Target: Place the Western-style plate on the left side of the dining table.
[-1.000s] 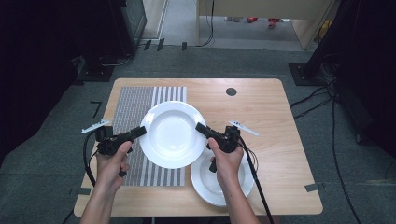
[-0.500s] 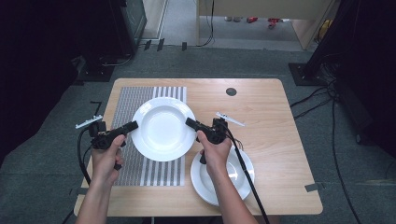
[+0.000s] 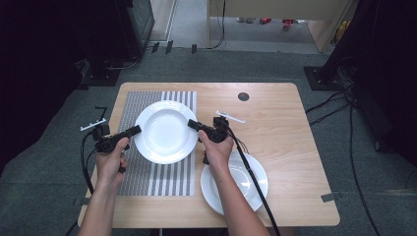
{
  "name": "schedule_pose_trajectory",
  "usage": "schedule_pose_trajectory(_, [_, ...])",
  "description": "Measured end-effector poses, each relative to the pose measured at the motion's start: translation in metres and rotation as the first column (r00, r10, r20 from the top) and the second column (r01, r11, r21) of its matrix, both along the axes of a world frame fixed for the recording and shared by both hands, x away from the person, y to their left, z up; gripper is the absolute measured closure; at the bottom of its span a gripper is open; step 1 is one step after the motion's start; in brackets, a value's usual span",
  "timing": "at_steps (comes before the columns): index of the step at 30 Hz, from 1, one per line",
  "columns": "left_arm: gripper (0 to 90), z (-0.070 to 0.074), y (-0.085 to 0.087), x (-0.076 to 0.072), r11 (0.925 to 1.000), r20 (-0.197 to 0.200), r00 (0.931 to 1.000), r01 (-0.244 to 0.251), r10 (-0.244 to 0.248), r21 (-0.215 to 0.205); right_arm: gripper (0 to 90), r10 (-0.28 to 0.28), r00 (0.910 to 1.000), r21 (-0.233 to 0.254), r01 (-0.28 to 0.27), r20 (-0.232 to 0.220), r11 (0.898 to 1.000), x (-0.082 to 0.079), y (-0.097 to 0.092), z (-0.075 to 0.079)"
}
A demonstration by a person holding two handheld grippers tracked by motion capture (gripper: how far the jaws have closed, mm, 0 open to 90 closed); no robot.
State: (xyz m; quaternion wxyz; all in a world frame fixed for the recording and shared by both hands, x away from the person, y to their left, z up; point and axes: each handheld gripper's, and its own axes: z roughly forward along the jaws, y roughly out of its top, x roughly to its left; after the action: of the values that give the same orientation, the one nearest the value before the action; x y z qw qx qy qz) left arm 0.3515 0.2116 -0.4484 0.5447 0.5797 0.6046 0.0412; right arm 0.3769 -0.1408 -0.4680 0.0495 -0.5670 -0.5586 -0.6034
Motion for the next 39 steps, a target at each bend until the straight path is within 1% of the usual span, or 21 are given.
schedule_pose_trajectory(5, [77.4, -0.006, 0.007, 0.006, 0.9998, -0.012, 0.9997, -0.019, 0.019, -0.008, 79.8, -0.002, 0.9999, -0.014, 0.002, -0.011, 1.0, 0.008, 0.009, -0.003])
schedule_pose_trajectory(6, [77.4, -0.007, 0.01, 0.009, 0.9995, -0.015, 0.9994, -0.031, 0.031, -0.009, 79.7, 0.001, 0.9998, -0.015, -0.001, -0.019, 1.0, 0.012, 0.013, -0.005])
schedule_pose_trajectory(9, [77.4, -0.009, 0.013, 0.011, 0.9991, -0.018, 0.999, -0.041, 0.041, -0.009, 79.4, 0.001, 0.9997, -0.023, -0.001, -0.026, 1.0, 0.018, 0.019, -0.008])
schedule_pose_trajectory(12, [77.4, -0.014, 0.018, 0.015, 0.9979, -0.027, 0.9976, -0.063, 0.063, -0.014, 79.1, 0.002, 0.9995, -0.031, -0.003, -0.032, 1.0, 0.024, 0.025, -0.01])
schedule_pose_trajectory(14, [77.4, -0.015, 0.02, 0.016, 0.9976, -0.03, 0.9973, -0.068, 0.068, -0.012, 79.1, 0.002, 0.9993, -0.033, -0.003, -0.037, 0.999, 0.026, 0.027, -0.011])
schedule_pose_trajectory(16, [77.3, -0.019, 0.024, 0.019, 0.9967, -0.035, 0.9961, -0.081, 0.081, -0.008, 78.9, 0.003, 0.9991, -0.04, -0.004, -0.042, 0.999, 0.031, 0.032, -0.015])
schedule_pose_trajectory(19, [77.1, -0.022, 0.026, 0.021, 0.9962, -0.041, 0.9953, -0.088, 0.087, -0.005, 78.7, 0.002, 0.9984, -0.042, -0.004, -0.056, 0.999, 0.035, 0.038, -0.02])
schedule_pose_trajectory(20, [77.0, -0.027, 0.028, 0.023, 0.996, -0.051, 0.9947, -0.089, 0.089, -0.002, 78.7, 0.001, 0.9981, -0.046, -0.004, -0.061, 0.999, 0.036, 0.039, -0.022])
schedule_pose_trajectory(24, [76.9, -0.036, 0.028, 0.027, 0.9951, -0.069, 0.9927, -0.099, 0.098, -0.003, 78.6, -0.008, 0.9965, -0.054, 0.004, -0.083, 0.999, 0.041, 0.042, -0.029])
schedule_pose_trajectory(27, [76.7, -0.038, 0.028, 0.029, 0.9943, -0.071, 0.9918, -0.107, 0.107, 0.002, 78.3, -0.014, 0.9955, -0.06, 0.008, -0.094, 0.998, 0.044, 0.043, -0.032])
schedule_pose_trajectory(30, [76.8, -0.039, 0.028, 0.03, 0.9933, -0.068, 0.991, -0.115, 0.115, 0.004, 78.1, -0.015, 0.9954, -0.064, 0.009, -0.094, 0.998, 0.047, 0.045, -0.034])
schedule_pose_trajectory(33, [76.9, -0.04, 0.029, 0.031, 0.9924, -0.069, 0.99, -0.123, 0.123, 0.006, 78.0, -0.017, 0.9947, -0.06, 0.011, -0.101, 0.998, 0.048, 0.046, -0.036])
schedule_pose_trajectory(37, [77.1, -0.044, 0.028, 0.034, 0.9918, -0.083, 0.9883, -0.127, 0.128, 0.018, 76.9, -0.024, 0.9932, -0.073, 0.016, -0.114, 0.997, 0.051, 0.048, -0.044])
schedule_pose_trajectory(39, [77.2, -0.045, 0.028, 0.034, 0.9915, -0.082, 0.9881, -0.129, 0.13, 0.02, 76.9, -0.026, 0.9924, -0.072, 0.017, -0.121, 0.997, 0.052, 0.048, -0.045])
